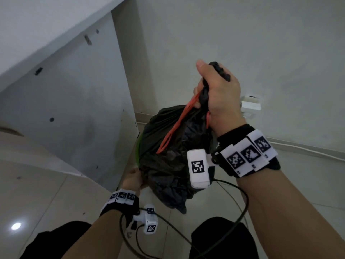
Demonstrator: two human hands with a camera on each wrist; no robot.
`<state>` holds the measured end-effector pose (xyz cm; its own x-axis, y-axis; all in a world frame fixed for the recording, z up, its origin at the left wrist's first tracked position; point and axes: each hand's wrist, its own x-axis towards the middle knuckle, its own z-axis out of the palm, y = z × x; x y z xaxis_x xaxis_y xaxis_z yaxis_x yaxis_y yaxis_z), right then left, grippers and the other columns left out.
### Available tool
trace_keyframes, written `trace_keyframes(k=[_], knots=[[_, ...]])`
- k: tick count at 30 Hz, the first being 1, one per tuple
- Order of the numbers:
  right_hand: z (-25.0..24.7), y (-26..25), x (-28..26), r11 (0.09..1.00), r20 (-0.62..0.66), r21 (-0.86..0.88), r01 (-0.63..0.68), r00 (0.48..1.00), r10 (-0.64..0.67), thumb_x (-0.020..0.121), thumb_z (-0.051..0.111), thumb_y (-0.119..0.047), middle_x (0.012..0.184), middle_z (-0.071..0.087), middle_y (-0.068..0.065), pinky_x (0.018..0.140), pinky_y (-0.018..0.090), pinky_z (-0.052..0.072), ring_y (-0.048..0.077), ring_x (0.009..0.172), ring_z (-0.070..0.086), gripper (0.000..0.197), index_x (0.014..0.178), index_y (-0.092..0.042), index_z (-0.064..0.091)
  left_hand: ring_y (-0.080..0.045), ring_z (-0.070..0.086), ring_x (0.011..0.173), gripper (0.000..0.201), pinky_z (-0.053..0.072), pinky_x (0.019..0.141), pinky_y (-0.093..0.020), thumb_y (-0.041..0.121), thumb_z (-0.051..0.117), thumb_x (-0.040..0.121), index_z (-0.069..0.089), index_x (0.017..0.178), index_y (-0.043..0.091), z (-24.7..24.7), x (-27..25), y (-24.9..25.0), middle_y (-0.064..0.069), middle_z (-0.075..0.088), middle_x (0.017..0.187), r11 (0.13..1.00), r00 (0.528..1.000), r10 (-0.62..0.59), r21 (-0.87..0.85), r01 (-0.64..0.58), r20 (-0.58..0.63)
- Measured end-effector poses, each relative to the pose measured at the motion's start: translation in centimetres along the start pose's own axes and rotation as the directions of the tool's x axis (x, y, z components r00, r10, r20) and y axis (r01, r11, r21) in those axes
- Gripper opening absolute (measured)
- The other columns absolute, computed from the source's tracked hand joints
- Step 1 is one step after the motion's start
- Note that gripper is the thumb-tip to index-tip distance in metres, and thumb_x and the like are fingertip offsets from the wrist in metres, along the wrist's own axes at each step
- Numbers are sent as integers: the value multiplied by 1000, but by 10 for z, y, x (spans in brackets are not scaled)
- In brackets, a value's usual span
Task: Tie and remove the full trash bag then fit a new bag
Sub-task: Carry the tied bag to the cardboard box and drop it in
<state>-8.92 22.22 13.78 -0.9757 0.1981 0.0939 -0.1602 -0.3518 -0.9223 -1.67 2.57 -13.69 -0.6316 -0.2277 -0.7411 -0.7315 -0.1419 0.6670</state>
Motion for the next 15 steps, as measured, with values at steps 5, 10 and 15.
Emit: trace_keyframes(k=[5, 10, 15], knots=[[20, -51, 3, 995, 1, 89, -40, 999, 40, 81, 75, -18, 49, 33, 8, 48, 38, 25, 21, 48, 30, 45, 58, -17, 36, -34, 63, 105, 36, 52, 94, -47, 27, 41, 106, 55, 133, 8, -7, -32, 15, -14, 65, 118, 993, 987, -119, -13, 121, 112], [48, -138, -10, 986, -33, 65, -153, 987, 156, 89, 69, -19, 41, 39, 5, 55, 39, 52, 22, 34, 43, 41, 58, -12, 42, -28, 64, 87, 39, 53, 72, -36, 38, 49, 102, 55, 127, 8, -39, -127, 48, -10, 65, 106, 959, 953, -260, 159, 235, 157], [52, -206, -39, 930, 147, -178, -321, 926, 347, 94, 62, -16, 45, 35, 9, 37, 24, 33, 17, 28, 31, 42, 59, -10, 41, -23, 63, 80, 10, 53, 74, -34, 17, 53, 100, 62, 98, 13, -73, -254, 86, -7, 65, 92, 939, 972, -138, 338, 67, 190]])
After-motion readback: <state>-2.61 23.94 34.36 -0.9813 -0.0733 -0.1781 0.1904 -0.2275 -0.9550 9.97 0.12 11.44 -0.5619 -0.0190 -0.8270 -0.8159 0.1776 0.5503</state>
